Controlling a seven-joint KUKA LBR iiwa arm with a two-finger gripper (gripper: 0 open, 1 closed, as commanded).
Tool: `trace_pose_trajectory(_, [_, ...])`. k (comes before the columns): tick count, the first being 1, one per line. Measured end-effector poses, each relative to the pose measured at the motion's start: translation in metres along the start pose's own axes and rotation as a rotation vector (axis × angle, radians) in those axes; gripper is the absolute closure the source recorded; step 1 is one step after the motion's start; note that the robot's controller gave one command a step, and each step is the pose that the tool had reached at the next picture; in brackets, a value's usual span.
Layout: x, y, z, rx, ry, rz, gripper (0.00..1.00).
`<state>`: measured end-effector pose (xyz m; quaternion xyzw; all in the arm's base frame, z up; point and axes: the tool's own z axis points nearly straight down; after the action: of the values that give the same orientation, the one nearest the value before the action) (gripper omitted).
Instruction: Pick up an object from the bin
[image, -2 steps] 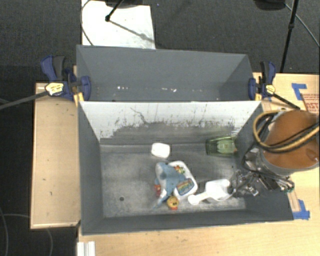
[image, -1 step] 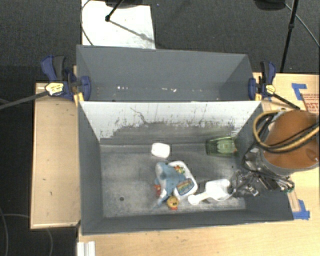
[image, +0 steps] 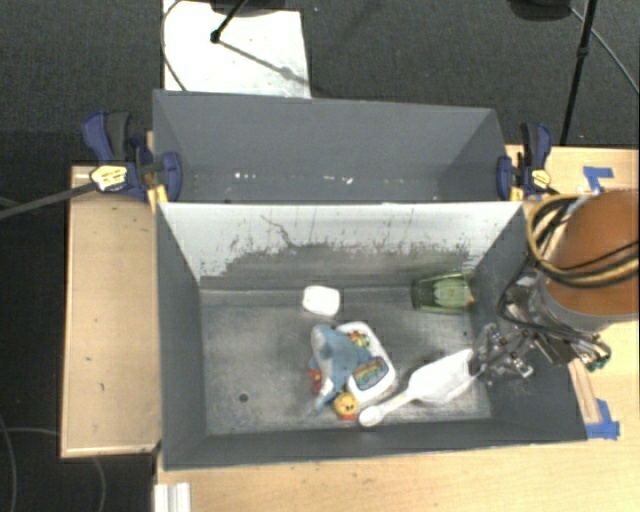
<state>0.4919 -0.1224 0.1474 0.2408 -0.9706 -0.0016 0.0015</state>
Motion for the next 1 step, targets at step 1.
trace_pose_trajectory(1, [-0.0288, -0.0199, -0.0485, 0.006, -0.006, -0.012, 1.00])
